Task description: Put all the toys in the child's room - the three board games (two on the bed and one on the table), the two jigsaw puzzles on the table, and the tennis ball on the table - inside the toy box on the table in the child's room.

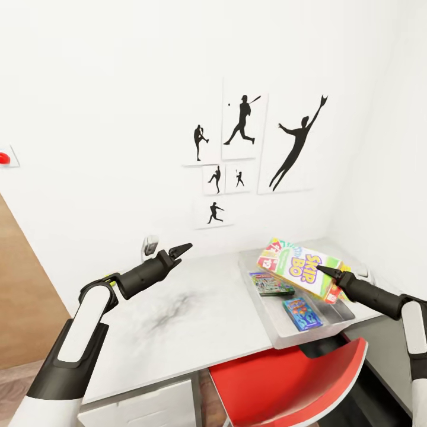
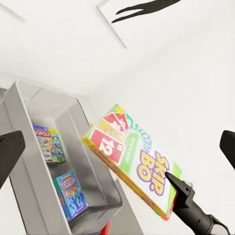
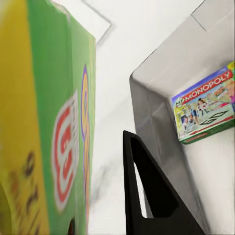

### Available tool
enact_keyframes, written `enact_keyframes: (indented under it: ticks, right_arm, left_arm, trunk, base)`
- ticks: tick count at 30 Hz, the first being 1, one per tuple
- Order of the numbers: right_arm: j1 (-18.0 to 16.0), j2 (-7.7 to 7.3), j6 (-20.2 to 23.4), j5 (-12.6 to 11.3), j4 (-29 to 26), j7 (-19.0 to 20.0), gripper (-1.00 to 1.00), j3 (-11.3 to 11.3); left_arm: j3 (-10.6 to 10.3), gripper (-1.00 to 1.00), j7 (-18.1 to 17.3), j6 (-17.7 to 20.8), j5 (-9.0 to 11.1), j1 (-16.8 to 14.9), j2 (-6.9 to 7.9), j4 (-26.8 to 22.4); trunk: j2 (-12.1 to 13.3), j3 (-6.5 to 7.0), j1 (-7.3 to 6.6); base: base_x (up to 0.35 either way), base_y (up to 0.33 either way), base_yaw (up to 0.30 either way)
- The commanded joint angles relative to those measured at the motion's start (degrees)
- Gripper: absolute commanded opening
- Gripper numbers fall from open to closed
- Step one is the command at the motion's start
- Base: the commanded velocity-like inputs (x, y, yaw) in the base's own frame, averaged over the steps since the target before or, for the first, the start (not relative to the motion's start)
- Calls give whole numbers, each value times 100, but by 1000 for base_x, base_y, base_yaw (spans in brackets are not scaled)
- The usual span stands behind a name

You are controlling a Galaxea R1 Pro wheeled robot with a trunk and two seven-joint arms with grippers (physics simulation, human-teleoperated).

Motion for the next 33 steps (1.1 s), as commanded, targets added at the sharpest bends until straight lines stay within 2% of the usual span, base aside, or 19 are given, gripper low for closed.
enact_keyframes:
  ticks: [1,2,4,8,10,14,21,23,28,32,33]
  right_arm:
    - [-37,3,47,14,128,7,-100,-140]
    - [-37,3,47,14,128,7,-100,-140]
    - [-143,-1,47,11,414,-48,-100,-394]
    - [-206,1,47,12,594,-78,-100,-553]
    - [-246,5,47,15,792,-151,-100,-743]
    - [-344,8,47,12,1225,-447,-100,-936]
    - [-709,15,47,10,1947,-985,-100,-1045]
    - [-800,35,-90,9,2149,-1088,-100,-1056]
    - [-1065,158,-302,18,2531,-1287,-100,-1071]
    - [-1281,295,-406,15,2873,-1703,-100,-1073]
    - [-1281,295,-406,15,2873,-1703,-100,-1073]
  left_arm:
    - [6,100,43,10,53,-6,3,-4]
    - [6,100,43,10,53,-6,3,-4]
    - [49,100,43,9,52,-6,3,-4]
    - [74,100,43,8,47,-3,3,-4]
    - [87,100,43,7,43,-1,3,-4]
    - [95,100,43,7,42,1,3,-4]
    - [99,100,44,7,36,2,3,-4]
    - [99,100,44,7,36,2,3,-4]
    - [100,100,46,7,33,2,3,-4]
    - [100,100,45,8,33,2,3,-4]
    - [100,100,45,8,33,2,3,-4]
  trunk:
    - [-12,-13,5]
    - [-12,-13,5]
    - [-12,-13,5]
    - [-12,-13,5]
    - [-12,-13,5]
    - [-12,-13,5]
    - [-12,-13,5]
    - [-12,-13,5]
    - [-12,-13,5]
    - [-12,-13,5]
    - [-12,-13,5]
  base:
    - [121,-104,0]
    - [121,-104,0]
    - [80,-79,0]
    - [38,-40,0]
    - [18,-19,0]
    - [10,-10,0]
    - [3,-3,0]
    - [1,-1,0]
    - [0,0,0]
    - [0,0,0]
    - [0,0,0]
